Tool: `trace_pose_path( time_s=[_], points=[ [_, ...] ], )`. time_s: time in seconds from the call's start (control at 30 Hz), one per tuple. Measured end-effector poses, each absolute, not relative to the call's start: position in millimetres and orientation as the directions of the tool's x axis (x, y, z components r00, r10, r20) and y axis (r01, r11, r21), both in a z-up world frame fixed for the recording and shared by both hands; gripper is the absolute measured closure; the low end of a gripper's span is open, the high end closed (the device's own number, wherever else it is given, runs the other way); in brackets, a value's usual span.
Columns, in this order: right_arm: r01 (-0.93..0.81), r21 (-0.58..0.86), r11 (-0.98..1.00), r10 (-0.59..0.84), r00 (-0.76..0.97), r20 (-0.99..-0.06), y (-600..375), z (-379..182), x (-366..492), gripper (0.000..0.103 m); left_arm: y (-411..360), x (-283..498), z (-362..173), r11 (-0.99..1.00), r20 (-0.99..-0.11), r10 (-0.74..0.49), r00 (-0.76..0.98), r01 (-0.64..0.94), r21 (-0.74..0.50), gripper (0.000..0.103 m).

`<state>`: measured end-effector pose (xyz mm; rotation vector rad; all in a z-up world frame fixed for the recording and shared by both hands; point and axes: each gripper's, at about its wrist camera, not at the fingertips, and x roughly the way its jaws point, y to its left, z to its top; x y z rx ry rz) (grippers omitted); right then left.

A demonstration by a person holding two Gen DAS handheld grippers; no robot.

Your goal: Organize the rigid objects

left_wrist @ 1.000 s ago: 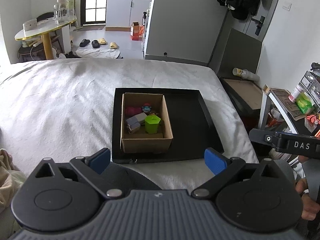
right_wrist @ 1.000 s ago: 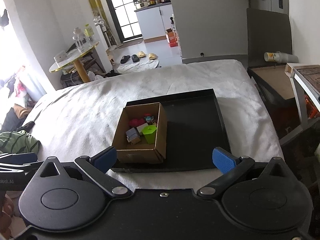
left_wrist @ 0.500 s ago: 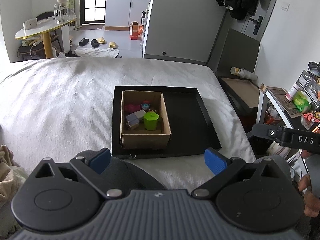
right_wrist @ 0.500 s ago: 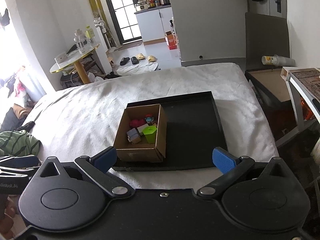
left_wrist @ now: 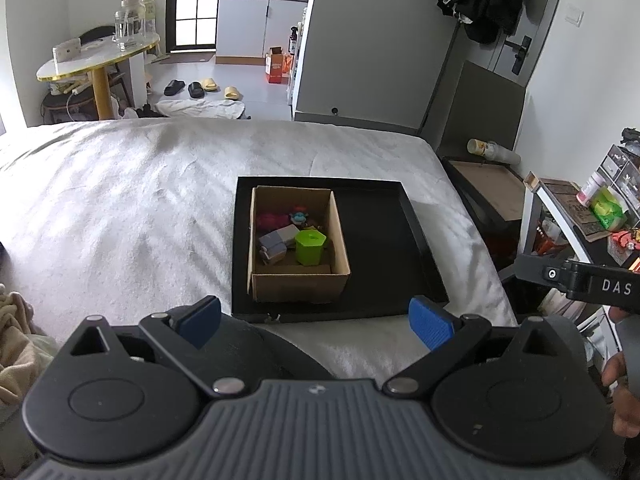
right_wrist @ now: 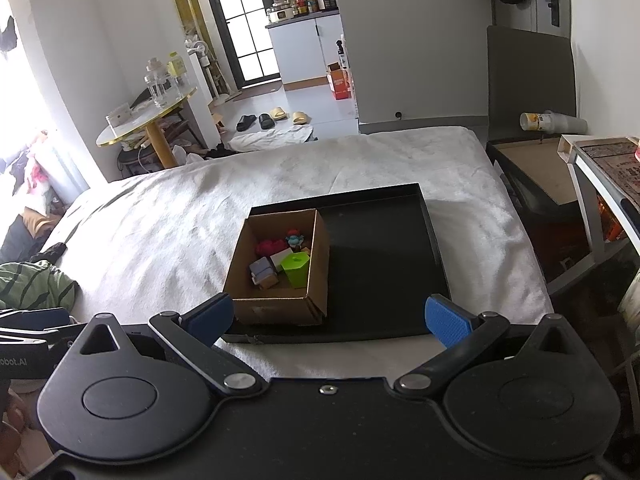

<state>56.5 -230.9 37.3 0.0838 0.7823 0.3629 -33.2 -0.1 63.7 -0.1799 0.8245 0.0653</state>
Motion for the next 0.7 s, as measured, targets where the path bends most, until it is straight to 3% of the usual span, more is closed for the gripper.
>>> trace_pose_path(
  time_s=[0.7],
  points=[
    [-0.316, 0.149, 0.937, 0.329, 0.652, -0.683, -221, 40, 53, 0.0, -4, -32, 67, 0.987, -0.737, -0.019, 0.676, -0.106, -0.123, 0.003]
  ],
)
